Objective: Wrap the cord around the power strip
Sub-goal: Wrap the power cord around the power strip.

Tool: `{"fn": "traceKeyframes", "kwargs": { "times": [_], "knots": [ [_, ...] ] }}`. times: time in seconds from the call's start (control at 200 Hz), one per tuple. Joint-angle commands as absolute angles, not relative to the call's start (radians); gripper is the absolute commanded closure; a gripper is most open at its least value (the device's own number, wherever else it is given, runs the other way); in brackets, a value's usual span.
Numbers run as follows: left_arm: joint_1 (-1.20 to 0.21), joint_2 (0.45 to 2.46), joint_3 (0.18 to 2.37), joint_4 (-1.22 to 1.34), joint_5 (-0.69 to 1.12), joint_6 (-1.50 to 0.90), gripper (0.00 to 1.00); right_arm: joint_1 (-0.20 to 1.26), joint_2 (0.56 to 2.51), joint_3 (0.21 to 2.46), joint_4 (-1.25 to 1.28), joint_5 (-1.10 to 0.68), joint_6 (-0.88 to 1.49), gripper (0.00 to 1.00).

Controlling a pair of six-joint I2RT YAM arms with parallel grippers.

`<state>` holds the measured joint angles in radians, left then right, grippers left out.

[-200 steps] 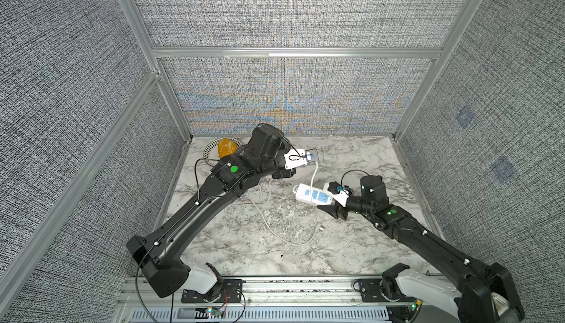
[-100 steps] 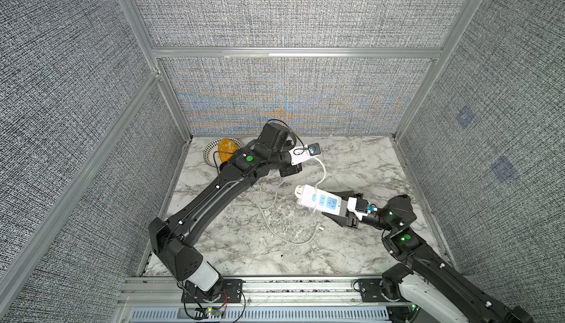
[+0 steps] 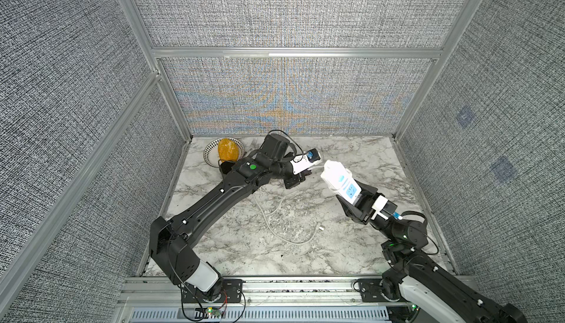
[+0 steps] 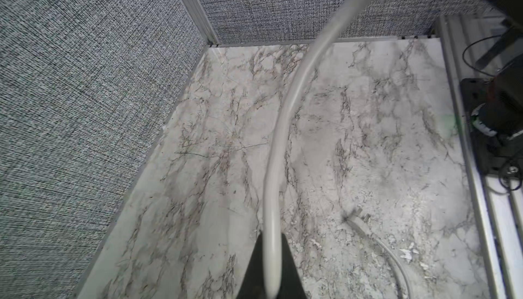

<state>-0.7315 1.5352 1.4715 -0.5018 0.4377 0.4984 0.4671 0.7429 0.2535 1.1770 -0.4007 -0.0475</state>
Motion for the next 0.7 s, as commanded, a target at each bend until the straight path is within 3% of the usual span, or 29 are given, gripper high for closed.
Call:
{"fn": "traceKeyframes", "kwargs": {
  "times": [0.0,0.37,0.696],
  "knots": [
    [-0.735,1.539,1.465,-0.458,0.566,0.428,1.0,0.469,0.758,0.278,1.234,-0.168,-0.06,1.0],
    [-0.792,1.476,1.382,-0.483,0.463,0.409,1.0,0.466,0.788,0.404,0.896,0.23,-0.202,1.0],
    [-0.82,1.388,1.391,-0.586,0.358,0.474,1.0,0.436,0.87,0.484,0.647,0.222,-0.262,1.0]
  ]
}}
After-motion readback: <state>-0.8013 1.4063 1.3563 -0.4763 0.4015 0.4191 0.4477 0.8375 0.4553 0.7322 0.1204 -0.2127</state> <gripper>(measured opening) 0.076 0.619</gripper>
